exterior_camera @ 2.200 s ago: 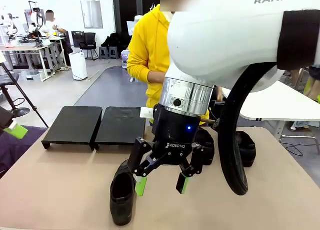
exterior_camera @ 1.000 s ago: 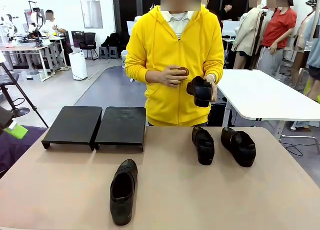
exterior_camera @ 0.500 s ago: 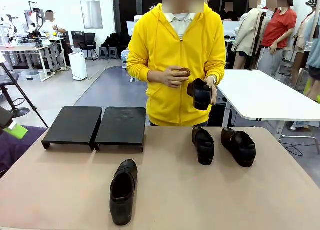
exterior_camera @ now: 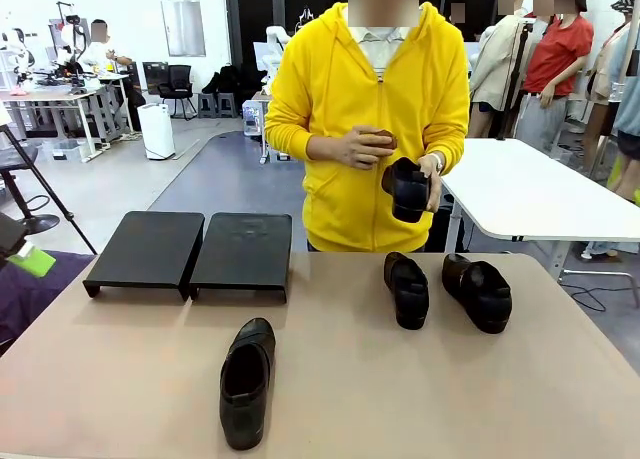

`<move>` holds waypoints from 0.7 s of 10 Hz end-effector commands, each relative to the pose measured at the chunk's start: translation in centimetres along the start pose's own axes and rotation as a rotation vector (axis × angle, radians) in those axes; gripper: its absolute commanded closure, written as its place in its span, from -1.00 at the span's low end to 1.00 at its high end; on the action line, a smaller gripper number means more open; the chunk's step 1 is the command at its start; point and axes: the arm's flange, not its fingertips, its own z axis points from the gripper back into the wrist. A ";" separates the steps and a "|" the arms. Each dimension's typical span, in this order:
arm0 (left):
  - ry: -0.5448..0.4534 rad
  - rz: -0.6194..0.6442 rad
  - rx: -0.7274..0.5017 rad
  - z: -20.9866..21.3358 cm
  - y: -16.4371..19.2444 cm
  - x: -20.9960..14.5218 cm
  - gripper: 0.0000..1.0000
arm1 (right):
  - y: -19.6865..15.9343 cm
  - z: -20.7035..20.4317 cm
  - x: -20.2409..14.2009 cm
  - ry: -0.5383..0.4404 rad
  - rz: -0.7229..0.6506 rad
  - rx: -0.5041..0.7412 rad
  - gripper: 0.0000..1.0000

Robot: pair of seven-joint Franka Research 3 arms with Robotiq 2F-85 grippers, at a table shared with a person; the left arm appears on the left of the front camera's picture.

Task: Organize the shoes by placing them on the stand.
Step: Place the Shoe from the middle of the table onto the Shoes Stand.

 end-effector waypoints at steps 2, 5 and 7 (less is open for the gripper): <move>0.147 0.146 0.179 -7.2 -4.5 5.1 -1.00 | 0.2 0.3 0.1 -0.008 0.029 0.026 -1.00; 0.236 0.160 0.157 -18.3 -10.1 9.5 -1.00 | 0.2 0.3 0.1 -0.008 0.029 0.026 -1.00; 0.334 0.217 0.182 -25.9 -12.9 7.3 -1.00 | 0.2 0.3 0.1 -0.008 0.029 0.026 -1.00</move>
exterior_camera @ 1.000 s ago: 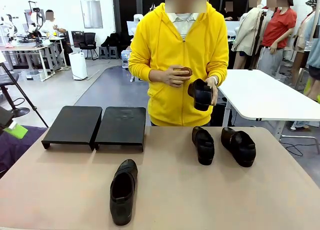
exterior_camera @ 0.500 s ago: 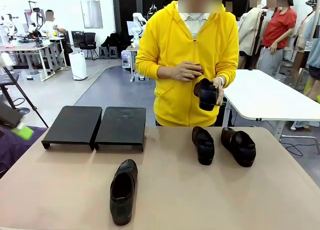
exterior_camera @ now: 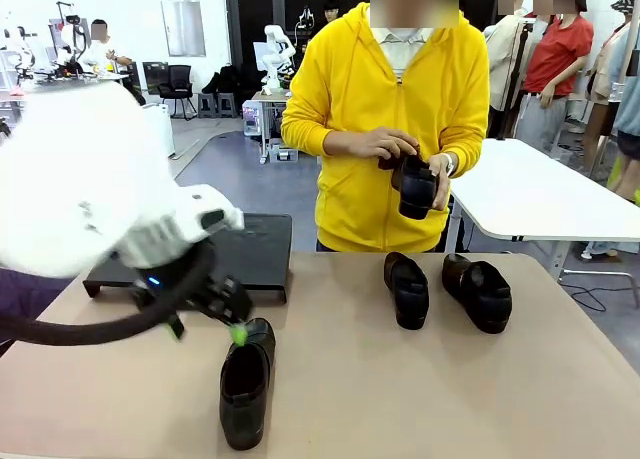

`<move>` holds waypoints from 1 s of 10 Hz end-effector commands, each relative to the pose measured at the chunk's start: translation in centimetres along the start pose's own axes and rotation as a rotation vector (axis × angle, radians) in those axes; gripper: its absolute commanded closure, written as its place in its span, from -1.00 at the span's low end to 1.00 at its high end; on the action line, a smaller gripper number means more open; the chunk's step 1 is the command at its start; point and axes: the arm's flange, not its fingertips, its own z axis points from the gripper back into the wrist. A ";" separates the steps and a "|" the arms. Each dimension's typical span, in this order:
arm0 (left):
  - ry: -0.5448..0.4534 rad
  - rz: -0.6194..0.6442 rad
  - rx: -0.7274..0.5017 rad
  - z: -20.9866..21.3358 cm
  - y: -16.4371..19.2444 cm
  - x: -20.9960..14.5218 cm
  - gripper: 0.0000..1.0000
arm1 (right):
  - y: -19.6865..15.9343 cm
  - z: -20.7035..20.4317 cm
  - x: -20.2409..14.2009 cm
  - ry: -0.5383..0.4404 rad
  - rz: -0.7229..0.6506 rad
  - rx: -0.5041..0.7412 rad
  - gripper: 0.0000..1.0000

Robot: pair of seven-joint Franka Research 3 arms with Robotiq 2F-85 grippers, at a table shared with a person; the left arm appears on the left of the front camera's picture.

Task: Organize the shoes by placing them on the stand.
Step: Place the Shoe from the middle of the table onto the Shoes Stand.

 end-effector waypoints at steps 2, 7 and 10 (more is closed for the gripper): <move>0.022 0.018 -0.091 -2.2 -1.9 1.1 -1.00 | 0.2 0.3 0.1 -0.009 0.029 0.024 -1.00; 0.063 0.049 -0.085 -4.7 -2.2 1.0 -1.00 | 0.2 0.3 0.1 -0.009 0.029 0.024 -1.00; -0.011 0.137 -0.061 -7.1 -3.2 1.8 -1.00 | 0.2 0.3 0.1 -0.009 0.029 0.024 -1.00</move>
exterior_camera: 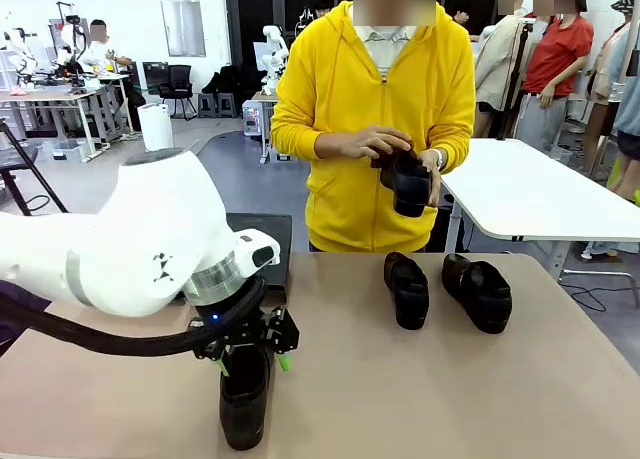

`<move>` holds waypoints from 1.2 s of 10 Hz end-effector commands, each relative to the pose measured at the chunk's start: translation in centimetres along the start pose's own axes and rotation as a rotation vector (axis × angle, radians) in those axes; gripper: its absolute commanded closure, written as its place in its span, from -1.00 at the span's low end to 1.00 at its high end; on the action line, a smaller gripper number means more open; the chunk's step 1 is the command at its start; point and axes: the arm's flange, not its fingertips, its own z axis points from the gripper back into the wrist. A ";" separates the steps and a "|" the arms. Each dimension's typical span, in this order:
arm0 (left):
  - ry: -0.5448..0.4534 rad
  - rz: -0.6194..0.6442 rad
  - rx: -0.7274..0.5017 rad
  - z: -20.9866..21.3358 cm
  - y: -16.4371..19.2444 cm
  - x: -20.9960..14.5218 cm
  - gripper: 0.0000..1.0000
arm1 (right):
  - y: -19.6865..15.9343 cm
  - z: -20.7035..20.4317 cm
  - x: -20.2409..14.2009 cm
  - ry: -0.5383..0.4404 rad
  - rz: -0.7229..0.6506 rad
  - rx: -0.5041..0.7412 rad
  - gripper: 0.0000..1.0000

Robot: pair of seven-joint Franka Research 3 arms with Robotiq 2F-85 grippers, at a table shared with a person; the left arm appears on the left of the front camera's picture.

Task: Organize the shoes by placing them on the stand.
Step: Place the Shoe from the middle of the table onto the Shoes Stand.

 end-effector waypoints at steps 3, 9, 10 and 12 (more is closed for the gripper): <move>-0.024 0.069 0.055 -5.4 -1.1 0.9 -1.00 | 0.2 0.3 0.1 -0.009 0.027 0.023 -1.00; -0.009 0.120 0.123 -7.2 -1.2 1.2 1.00 | 0.2 0.3 0.1 -0.009 0.027 0.023 -1.00; -0.011 0.125 0.127 -7.1 -1.2 1.2 1.00 | 0.2 0.3 0.1 -0.009 0.027 0.023 -1.00; -0.004 0.138 0.172 -6.8 -1.5 0.8 1.00 | 0.2 0.3 0.1 -0.009 0.027 0.023 -1.00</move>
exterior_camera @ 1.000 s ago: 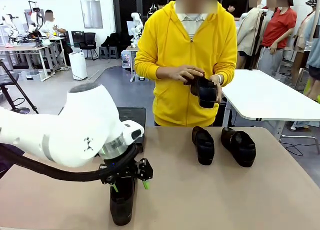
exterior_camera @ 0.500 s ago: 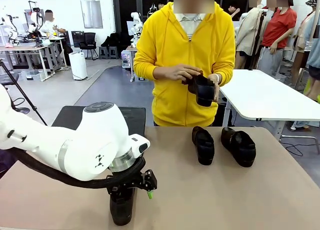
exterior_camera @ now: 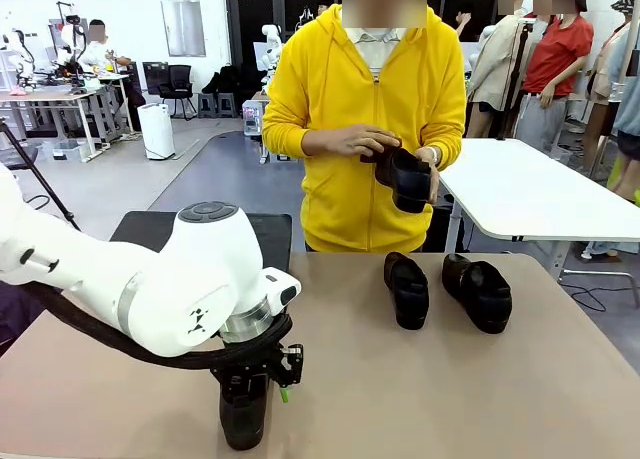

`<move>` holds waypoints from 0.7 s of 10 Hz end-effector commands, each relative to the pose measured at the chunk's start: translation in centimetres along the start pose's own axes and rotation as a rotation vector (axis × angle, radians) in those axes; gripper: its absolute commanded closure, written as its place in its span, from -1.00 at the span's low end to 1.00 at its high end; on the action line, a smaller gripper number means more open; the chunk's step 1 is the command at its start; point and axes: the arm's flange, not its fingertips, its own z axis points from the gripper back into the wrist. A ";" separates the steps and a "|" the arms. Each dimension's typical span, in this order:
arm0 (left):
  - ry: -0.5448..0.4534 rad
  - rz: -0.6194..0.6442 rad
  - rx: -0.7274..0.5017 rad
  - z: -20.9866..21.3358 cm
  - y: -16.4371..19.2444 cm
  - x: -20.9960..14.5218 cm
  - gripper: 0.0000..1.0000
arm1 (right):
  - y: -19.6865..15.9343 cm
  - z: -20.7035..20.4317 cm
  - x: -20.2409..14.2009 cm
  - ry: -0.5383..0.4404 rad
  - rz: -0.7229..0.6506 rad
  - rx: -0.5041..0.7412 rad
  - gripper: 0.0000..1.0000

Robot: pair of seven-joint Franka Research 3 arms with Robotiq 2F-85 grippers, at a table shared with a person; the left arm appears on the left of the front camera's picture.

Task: Organize the shoes by placing them on the stand.
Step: Place the Shoe from the middle of the table onto the Shoes Stand.

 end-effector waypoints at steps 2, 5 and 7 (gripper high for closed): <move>-0.003 0.027 0.083 0.7 -0.8 -0.1 1.00 | 0.3 0.3 0.1 -0.010 0.028 0.022 -1.00; 0.011 0.010 0.109 1.4 -0.5 -0.3 1.00 | 0.3 0.3 0.1 -0.010 0.028 0.022 -1.00; -0.005 -0.008 0.128 3.6 -0.2 -0.6 1.00 | 0.3 0.3 0.1 -0.010 0.028 0.022 -1.00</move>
